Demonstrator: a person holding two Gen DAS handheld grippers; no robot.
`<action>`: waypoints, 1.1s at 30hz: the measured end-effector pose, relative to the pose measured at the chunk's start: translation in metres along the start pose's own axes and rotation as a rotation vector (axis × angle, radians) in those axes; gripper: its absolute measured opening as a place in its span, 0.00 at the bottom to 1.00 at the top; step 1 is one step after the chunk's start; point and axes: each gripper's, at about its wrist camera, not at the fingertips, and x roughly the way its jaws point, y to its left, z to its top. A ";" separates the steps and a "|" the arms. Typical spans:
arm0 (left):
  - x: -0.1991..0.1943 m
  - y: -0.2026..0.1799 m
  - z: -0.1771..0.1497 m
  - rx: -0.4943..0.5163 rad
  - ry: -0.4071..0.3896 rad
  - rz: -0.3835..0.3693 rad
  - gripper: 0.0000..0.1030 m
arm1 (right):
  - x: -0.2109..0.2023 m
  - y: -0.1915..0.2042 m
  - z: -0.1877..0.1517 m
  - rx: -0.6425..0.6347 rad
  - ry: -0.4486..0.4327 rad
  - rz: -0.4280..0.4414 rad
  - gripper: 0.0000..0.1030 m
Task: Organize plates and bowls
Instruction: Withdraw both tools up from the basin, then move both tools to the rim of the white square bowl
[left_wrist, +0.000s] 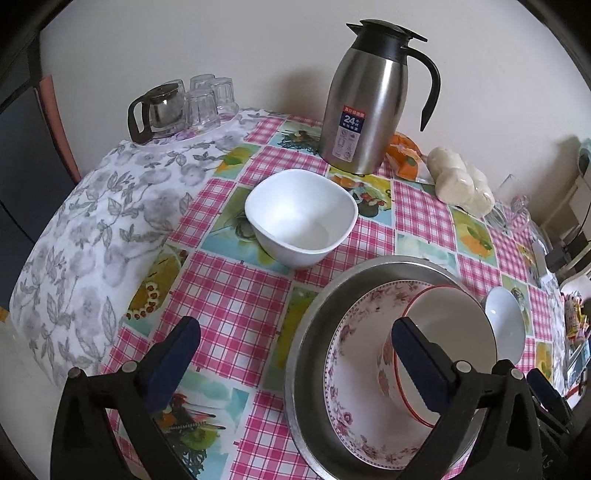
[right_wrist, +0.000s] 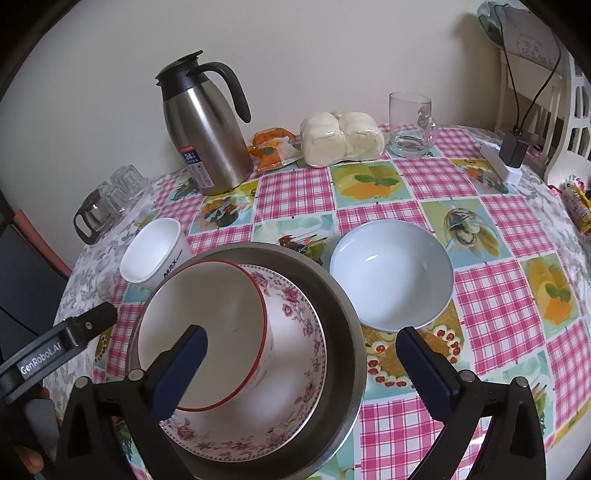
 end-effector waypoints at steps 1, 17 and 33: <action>-0.001 0.000 0.000 0.000 -0.002 -0.001 1.00 | 0.000 0.000 0.000 -0.002 -0.001 0.002 1.00; -0.009 0.011 0.006 -0.004 -0.042 -0.039 1.00 | -0.004 0.002 -0.004 -0.019 -0.003 0.005 1.00; -0.006 0.071 0.020 -0.140 -0.080 -0.063 1.00 | -0.013 0.022 -0.006 -0.047 0.001 -0.021 1.00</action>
